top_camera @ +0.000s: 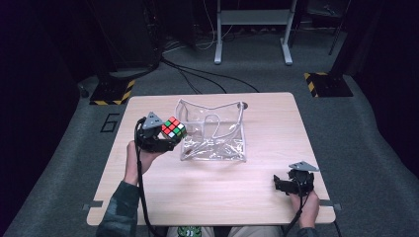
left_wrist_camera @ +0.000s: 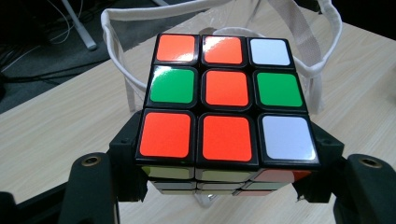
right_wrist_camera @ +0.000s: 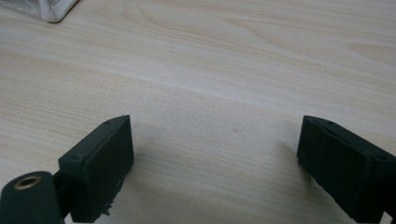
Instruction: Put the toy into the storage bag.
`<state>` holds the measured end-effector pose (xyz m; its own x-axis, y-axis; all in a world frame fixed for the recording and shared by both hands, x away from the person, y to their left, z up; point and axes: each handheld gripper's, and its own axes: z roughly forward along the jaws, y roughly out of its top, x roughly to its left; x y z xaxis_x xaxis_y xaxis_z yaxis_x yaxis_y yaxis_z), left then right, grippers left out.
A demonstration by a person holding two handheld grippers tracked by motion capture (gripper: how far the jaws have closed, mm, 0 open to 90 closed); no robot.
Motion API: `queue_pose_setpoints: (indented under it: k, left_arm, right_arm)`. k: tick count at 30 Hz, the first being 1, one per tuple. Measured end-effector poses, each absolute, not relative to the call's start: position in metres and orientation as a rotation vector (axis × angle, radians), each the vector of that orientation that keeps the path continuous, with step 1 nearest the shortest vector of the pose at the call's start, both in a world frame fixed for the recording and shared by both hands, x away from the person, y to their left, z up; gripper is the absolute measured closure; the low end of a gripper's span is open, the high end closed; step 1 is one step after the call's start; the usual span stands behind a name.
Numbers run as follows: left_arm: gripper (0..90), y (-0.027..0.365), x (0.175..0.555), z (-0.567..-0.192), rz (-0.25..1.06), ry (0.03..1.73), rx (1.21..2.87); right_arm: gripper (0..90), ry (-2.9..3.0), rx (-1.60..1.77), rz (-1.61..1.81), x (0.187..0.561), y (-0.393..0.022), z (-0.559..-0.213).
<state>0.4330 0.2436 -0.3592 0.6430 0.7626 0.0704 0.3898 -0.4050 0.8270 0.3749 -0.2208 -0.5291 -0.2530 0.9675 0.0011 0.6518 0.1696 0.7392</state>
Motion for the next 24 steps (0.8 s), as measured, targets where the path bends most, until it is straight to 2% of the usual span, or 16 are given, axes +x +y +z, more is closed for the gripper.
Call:
queue_pose_setpoints:
  k: [24]
  left_arm:
    - [33.7,0.236,0.456,-0.344,0.592,0.888,2.049]
  right_arm:
    - [9.9,1.975,1.525,0.873,0.375,-0.221,-0.529]
